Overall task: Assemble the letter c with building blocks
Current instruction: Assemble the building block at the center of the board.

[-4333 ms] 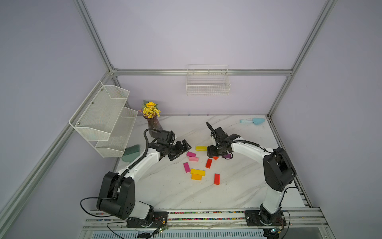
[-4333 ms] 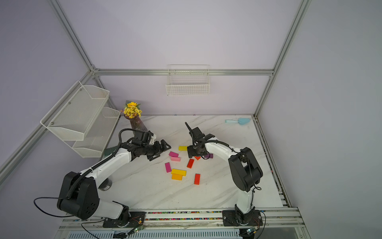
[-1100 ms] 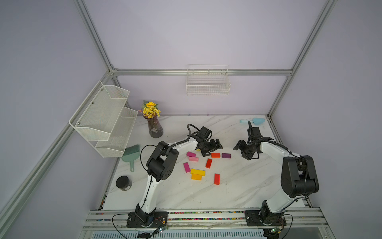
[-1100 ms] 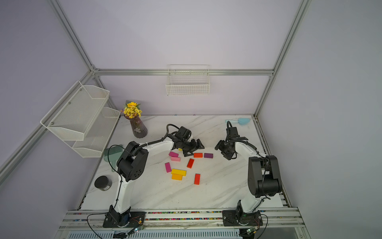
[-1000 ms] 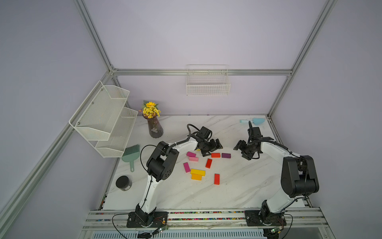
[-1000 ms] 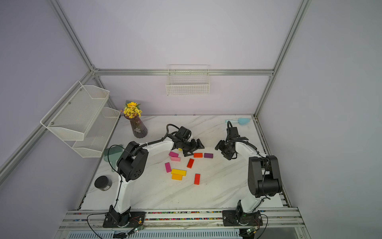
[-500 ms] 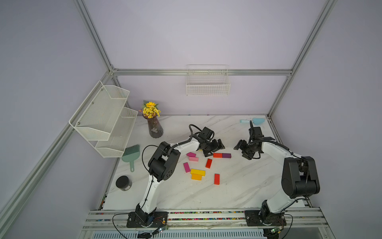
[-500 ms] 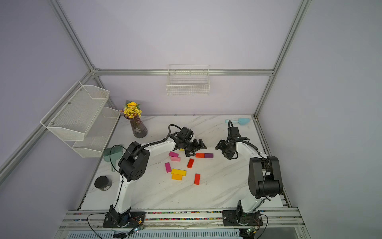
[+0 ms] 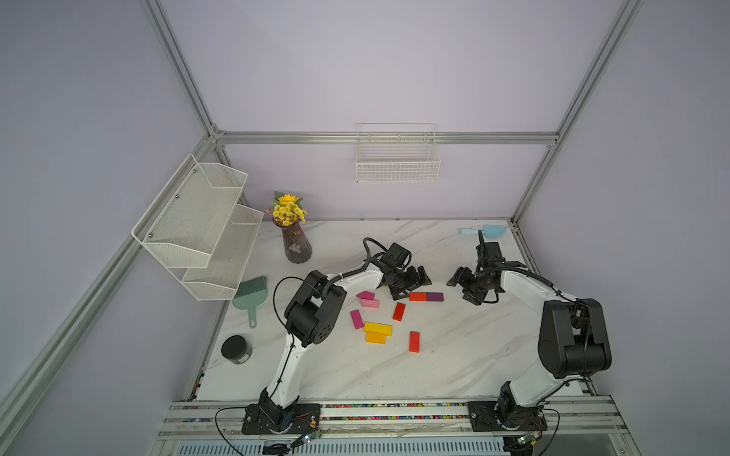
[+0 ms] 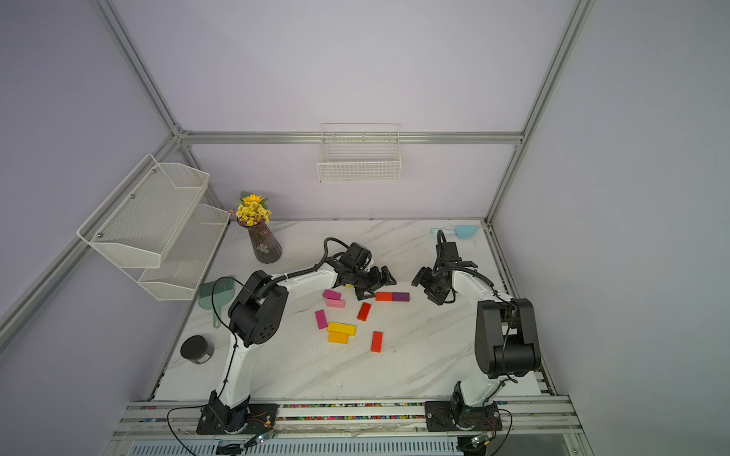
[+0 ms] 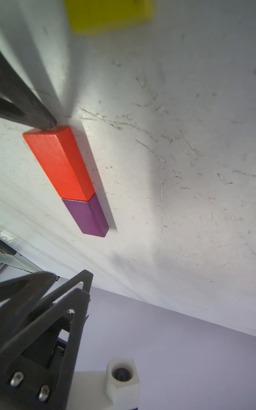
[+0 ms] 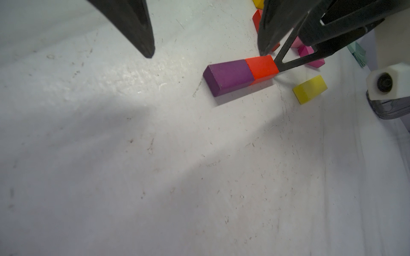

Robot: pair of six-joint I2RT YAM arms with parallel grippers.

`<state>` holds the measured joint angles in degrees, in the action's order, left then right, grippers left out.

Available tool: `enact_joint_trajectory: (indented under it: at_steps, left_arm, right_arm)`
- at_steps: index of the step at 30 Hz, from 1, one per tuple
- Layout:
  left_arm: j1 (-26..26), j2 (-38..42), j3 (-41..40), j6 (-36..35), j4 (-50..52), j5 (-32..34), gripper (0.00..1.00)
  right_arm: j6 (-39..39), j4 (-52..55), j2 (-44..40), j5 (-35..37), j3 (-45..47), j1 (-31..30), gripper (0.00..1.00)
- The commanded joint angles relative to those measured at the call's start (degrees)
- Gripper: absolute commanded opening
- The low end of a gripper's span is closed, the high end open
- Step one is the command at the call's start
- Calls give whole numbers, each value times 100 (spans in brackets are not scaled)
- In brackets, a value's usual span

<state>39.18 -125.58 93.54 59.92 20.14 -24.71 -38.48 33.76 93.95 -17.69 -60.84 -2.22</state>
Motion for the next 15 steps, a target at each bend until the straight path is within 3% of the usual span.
enact_joint_trajectory:
  at_steps: [1,9,15]
  left_arm:
    - [47,-5,209,116,-168,-43,100]
    - [49,96,247,22,-122,39,100]
    - [13,570,515,-578,554,467,100]
  right_arm:
    - [25,104,-79,-31,-25,46,76]
    - [59,97,-105,-74,-35,72,75]
    - [422,178,-114,-177,-220,75,75]
